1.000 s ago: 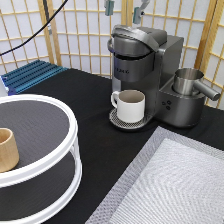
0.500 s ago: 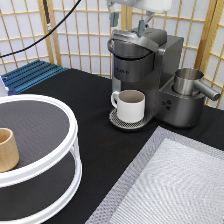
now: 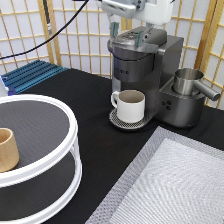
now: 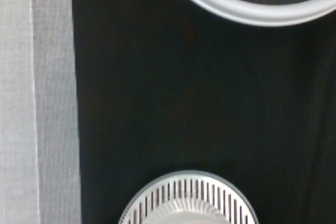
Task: Make coffee
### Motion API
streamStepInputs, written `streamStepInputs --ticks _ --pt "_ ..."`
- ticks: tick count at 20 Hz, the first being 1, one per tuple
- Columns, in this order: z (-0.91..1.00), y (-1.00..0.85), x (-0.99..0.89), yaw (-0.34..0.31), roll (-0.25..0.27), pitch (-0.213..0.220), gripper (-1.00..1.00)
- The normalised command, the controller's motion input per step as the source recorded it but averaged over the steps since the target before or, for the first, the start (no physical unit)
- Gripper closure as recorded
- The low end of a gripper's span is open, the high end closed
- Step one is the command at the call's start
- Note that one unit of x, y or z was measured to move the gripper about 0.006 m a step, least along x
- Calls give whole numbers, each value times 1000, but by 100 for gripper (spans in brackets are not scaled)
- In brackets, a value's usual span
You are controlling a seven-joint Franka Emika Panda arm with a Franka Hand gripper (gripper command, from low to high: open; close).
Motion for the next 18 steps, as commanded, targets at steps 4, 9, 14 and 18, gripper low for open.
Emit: streamStepInputs --ticks 4,9,14,18 --pt "-513 -78 44 -18 38 0 -100" --pt "-240 282 -68 -49 -10 -13 -100" --pt "-286 269 -295 -62 -36 -63 -100" --pt "-496 -4 -304 -21 -4 -82 -100"
